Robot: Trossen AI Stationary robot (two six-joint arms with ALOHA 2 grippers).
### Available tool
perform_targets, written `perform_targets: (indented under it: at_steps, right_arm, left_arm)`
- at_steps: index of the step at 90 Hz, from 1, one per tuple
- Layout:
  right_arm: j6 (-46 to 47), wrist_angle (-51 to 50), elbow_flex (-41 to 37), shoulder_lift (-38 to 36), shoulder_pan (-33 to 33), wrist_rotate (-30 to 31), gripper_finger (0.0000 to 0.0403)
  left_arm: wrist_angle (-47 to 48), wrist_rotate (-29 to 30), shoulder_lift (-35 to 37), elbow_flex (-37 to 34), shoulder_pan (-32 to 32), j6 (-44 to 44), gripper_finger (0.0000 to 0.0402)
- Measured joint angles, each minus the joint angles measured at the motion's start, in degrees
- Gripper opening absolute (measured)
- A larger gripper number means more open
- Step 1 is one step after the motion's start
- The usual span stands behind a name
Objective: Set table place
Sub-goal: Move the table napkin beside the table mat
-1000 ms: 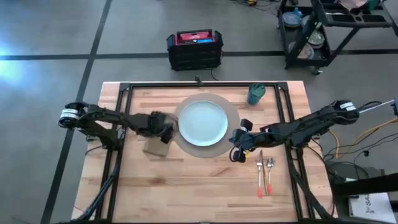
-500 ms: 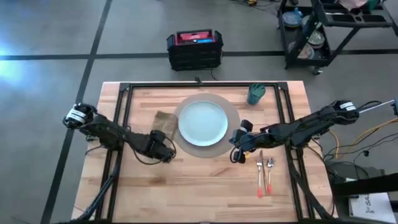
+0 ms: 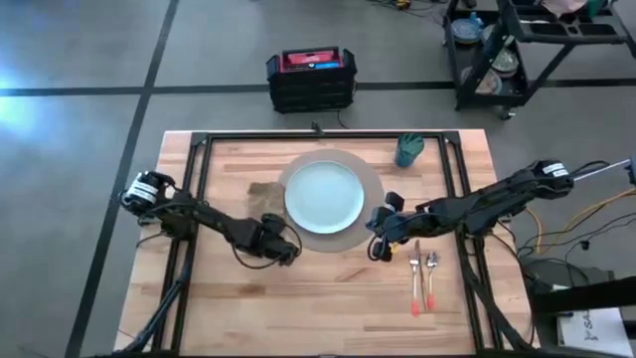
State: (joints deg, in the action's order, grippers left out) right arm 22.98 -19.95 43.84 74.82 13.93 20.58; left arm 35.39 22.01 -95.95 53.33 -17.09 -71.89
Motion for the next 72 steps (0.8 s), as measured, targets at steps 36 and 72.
perform_targets:
  at_steps: [36,72]
  right_arm:
    - [1.03,7.88,-0.31,20.43,-3.82,-0.13,0.0]
    - [9.38,12.03,0.91,23.31,2.22,-7.1,0.0]
  left_arm:
    - [17.63,12.19,1.34,14.87,-0.47,9.47,0.0]
    - [29.14,14.77,1.4,18.92,-0.36,11.1,0.0]
